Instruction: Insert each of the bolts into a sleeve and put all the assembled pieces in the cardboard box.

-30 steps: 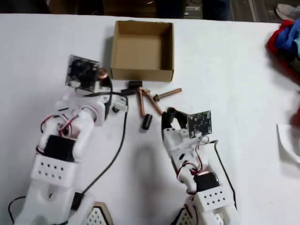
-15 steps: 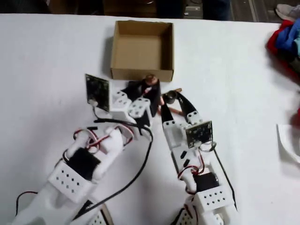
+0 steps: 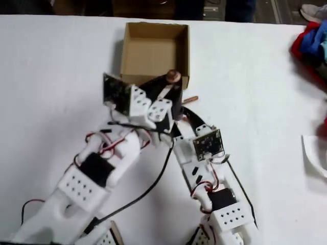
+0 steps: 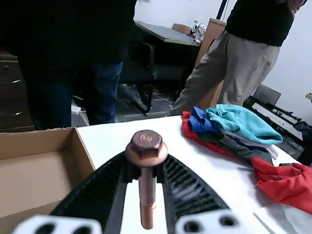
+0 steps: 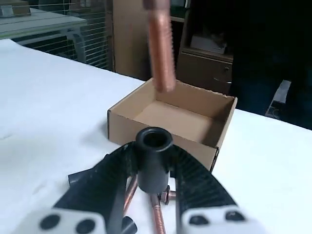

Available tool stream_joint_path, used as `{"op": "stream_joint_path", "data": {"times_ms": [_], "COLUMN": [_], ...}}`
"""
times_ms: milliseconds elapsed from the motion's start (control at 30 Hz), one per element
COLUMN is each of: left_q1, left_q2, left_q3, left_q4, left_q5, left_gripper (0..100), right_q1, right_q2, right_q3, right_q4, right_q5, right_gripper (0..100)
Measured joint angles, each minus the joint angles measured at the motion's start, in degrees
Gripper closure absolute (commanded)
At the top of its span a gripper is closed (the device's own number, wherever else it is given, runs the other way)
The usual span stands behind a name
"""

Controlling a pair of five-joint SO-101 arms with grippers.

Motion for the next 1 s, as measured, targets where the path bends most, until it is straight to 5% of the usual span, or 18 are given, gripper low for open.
{"op": "stream_joint_path", "data": {"times_ms": [1000], "left_q1": [1.67], "left_q2": [4.4], "left_q3": [8.97], "left_q4": [0.09], "left_q5": [-0.18], "left_gripper": [97], "right_q1": [1.41], "right_q2": [0.0], "right_q3": [0.09], "right_q4": [0.26], "right_q5": [0.26], "right_gripper": [97.6]}}
